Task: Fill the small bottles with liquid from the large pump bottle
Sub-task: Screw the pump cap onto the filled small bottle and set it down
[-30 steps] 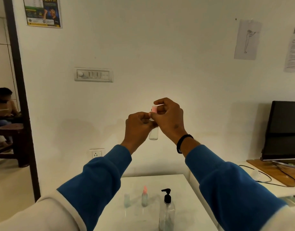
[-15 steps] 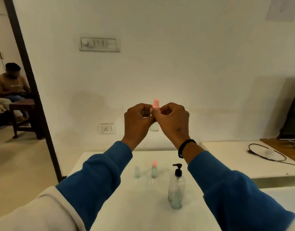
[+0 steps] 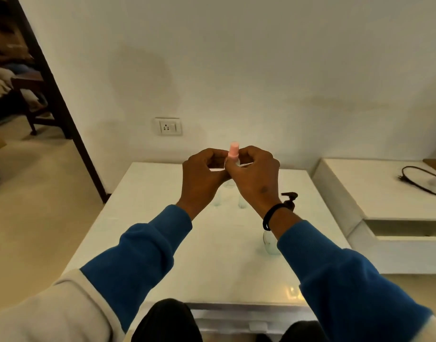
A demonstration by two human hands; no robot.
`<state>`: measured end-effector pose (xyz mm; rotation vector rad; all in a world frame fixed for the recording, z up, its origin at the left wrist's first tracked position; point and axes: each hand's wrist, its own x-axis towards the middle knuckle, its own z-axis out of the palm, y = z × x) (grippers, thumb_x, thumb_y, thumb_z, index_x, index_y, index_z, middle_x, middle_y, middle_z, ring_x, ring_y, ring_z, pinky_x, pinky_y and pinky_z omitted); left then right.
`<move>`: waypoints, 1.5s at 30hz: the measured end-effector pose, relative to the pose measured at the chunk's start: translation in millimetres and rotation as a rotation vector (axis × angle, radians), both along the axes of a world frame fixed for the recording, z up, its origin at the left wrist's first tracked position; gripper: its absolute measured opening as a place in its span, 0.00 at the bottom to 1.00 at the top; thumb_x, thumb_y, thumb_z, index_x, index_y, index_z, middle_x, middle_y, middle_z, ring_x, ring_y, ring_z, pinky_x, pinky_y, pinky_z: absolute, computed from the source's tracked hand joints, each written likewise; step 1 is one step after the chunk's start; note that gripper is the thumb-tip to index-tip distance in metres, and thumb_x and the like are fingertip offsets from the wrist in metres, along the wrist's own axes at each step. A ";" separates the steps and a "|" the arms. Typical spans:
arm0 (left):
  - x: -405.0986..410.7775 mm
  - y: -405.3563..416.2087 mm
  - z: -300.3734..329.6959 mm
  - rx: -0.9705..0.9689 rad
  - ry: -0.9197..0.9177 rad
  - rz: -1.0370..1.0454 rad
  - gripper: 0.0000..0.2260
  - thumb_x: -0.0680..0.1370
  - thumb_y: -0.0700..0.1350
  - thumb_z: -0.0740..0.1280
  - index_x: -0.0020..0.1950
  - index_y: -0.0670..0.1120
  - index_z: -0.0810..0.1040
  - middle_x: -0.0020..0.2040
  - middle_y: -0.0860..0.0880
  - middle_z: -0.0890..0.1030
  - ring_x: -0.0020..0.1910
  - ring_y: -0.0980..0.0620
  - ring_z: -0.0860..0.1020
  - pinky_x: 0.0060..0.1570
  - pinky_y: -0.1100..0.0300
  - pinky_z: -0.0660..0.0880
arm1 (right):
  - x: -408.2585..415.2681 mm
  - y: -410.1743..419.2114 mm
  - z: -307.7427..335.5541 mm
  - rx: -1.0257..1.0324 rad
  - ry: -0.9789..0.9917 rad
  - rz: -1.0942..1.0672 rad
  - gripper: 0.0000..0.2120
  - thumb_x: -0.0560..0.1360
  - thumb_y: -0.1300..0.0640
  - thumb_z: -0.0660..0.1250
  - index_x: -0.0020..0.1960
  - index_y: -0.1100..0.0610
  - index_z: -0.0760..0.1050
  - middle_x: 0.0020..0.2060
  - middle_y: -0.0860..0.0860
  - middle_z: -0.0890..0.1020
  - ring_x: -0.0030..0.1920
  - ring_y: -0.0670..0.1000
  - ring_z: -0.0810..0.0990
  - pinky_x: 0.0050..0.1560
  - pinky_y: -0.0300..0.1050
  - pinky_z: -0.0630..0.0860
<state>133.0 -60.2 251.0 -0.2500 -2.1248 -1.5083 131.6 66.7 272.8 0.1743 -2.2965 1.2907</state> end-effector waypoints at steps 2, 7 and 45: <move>-2.8 -7.6 -24.6 0.019 -0.053 0.002 0.16 0.69 0.43 0.81 0.55 0.45 0.85 0.47 0.53 0.87 0.47 0.59 0.85 0.48 0.67 0.79 | -4.9 -6.6 -21.3 -0.011 -0.036 0.014 0.10 0.76 0.45 0.70 0.47 0.51 0.82 0.36 0.38 0.80 0.40 0.38 0.80 0.38 0.25 0.68; -11.0 -22.8 -87.2 0.031 -0.191 0.046 0.18 0.68 0.45 0.82 0.56 0.45 0.85 0.48 0.52 0.87 0.49 0.55 0.85 0.49 0.70 0.78 | -20.3 -24.0 -71.8 -0.033 -0.132 0.056 0.13 0.77 0.41 0.67 0.47 0.50 0.82 0.39 0.41 0.83 0.42 0.42 0.82 0.44 0.36 0.77; -178.1 -78.8 -288.9 0.002 -0.335 0.293 0.12 0.74 0.38 0.73 0.57 0.46 0.86 0.50 0.53 0.86 0.46 0.62 0.82 0.48 0.75 0.74 | -176.7 -119.9 -284.3 -0.089 -0.398 0.010 0.05 0.77 0.56 0.71 0.47 0.55 0.76 0.39 0.46 0.79 0.37 0.41 0.76 0.36 0.22 0.68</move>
